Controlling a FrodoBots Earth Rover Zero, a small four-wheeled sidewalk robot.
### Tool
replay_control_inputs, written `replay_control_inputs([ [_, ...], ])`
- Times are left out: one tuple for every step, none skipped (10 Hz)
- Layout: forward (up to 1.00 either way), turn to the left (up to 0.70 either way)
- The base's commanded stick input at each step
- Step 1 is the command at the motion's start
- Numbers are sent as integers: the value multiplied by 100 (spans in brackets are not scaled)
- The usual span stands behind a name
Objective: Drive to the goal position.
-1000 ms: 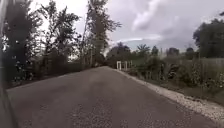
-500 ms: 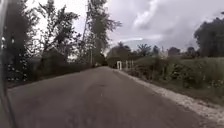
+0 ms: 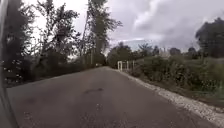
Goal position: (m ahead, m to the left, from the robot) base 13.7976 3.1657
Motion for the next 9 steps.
replay_control_inputs([
  [70,0],
  [70,0],
  [70,0],
  [70,0],
  [70,0],
  [70,0],
  [70,0],
  [70,0],
  [70,0],
])
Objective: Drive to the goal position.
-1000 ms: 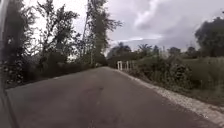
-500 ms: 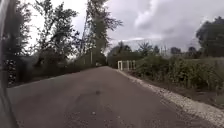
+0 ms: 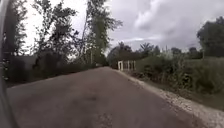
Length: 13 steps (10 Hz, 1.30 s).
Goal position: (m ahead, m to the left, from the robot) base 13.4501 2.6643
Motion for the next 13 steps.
replay_control_inputs([
  [70,0],
  [70,0],
  [70,1],
  [70,35],
  [70,35],
  [70,35],
  [70,35],
  [70,35],
  [70,23],
  [70,6],
  [70,2],
  [70,3],
  [70,3],
])
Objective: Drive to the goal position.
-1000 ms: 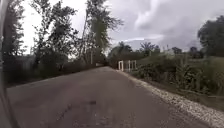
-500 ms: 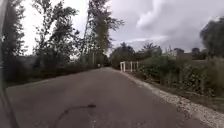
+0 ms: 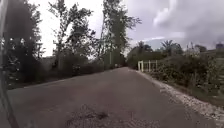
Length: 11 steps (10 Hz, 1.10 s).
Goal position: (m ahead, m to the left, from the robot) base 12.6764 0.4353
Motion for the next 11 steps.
replay_control_inputs([
  [70,3],
  [70,3],
  [70,3],
  [70,2],
  [70,2],
  [70,2],
  [70,2],
  [70,2],
  [70,2],
  [70,1],
  [70,-10],
])
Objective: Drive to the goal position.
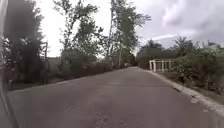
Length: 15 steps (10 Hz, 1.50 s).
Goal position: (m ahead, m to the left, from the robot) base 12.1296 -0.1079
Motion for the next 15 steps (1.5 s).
replay_control_inputs([
  [70,-20],
  [70,-23],
  [70,-27],
  [70,-25],
  [70,-11],
  [70,0],
  [70,0],
  [70,0],
  [70,0],
  [70,0],
  [70,0],
  [70,0],
  [70,0],
  [70,0],
  [70,0],
])
